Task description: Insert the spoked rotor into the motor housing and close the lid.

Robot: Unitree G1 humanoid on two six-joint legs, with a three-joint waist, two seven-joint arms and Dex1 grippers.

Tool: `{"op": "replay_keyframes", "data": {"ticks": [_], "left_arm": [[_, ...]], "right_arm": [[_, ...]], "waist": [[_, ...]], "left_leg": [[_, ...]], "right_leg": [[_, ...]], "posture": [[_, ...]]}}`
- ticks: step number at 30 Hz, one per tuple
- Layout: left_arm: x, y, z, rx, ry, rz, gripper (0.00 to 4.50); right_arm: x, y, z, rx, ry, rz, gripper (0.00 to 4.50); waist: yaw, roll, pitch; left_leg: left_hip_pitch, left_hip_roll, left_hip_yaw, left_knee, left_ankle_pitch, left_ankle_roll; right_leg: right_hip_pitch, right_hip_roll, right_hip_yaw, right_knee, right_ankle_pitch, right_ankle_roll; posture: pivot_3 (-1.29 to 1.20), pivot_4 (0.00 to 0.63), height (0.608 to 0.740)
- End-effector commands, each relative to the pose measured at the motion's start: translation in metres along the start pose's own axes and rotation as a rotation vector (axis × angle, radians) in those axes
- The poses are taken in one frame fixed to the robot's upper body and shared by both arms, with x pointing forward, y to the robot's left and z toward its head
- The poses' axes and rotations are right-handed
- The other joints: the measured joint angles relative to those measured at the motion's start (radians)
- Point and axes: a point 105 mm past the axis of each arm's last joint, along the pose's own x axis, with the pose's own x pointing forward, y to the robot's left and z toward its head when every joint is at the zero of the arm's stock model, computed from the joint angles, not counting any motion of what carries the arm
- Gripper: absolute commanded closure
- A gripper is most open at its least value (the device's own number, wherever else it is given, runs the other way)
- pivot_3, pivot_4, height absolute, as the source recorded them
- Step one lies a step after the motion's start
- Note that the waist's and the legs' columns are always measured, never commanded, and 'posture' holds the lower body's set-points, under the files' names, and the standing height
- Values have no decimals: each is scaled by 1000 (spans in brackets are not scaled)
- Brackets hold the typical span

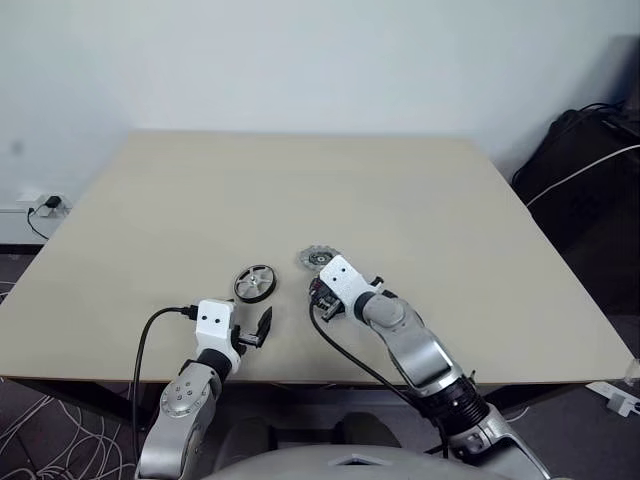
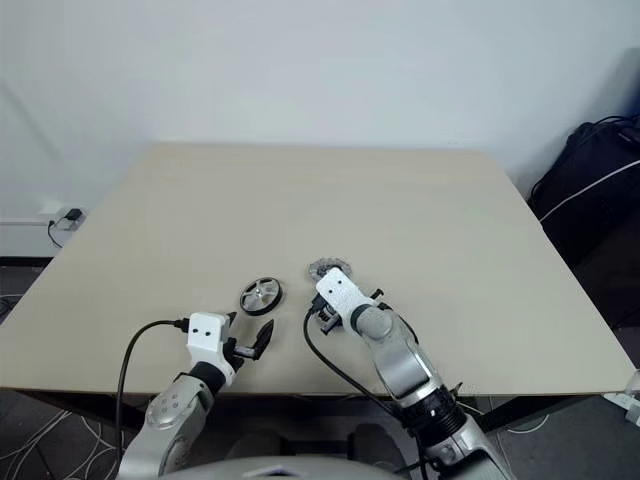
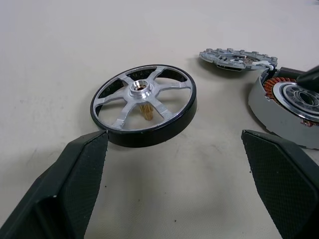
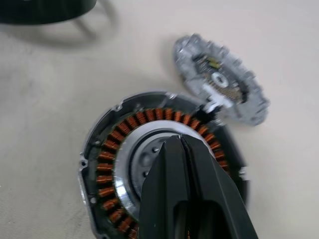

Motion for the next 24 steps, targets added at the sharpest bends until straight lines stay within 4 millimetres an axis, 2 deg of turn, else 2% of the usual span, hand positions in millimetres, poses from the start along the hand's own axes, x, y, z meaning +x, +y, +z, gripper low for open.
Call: {"op": "replay_keyframes", "data": {"ticks": [1, 5, 13, 19, 22, 24], "left_arm": [[1, -2, 11, 5, -47, -7, 0], [0, -2, 10, 5, -46, -4, 0], [1, -2, 11, 8, -44, -9, 0], [2, -4, 11, 7, -43, -17, 0], [2, -4, 11, 7, -43, -20, 0], [2, -4, 11, 7, -43, -21, 0]], "right_arm": [[3, -6, -3, -4, 5, -23, 4470], [4, -6, -14, -2, 34, -24, 4470], [-7, -14, 4, 10, -46, -39, 4470], [-14, -13, 6, -5, -49, -16, 4470], [-15, -13, 7, -9, -47, -19, 3865], [-15, -12, 8, -11, -49, -22, 3265]], "waist": [[0, 0, 0], [0, -1, -1], [1, -1, -1], [0, 0, 0], [0, 0, 0], [0, 0, 0]], "left_leg": [[0, 0, 0, 0, 0, 0], [2, 0, 0, 0, 0, 0], [1, 0, 0, 0, 0, 0], [-1, 0, 0, -1, 0, 0], [-1, 0, 0, 0, 0, 0], [-1, 0, 0, 0, 0, 0]], "right_leg": [[0, 0, 0, 0, 0, 0], [1, 0, 0, 0, 0, 0], [1, -1, 0, 0, 0, 0], [0, -1, 0, 0, 0, 0], [0, 0, 0, 0, 0, 0], [0, 0, 0, 0, 0, 0]], "posture": [[0, 0, 740], [0, 0, 740], [0, 0, 740], [0, 0, 740], [0, 0, 740], [0, 0, 740]]}}
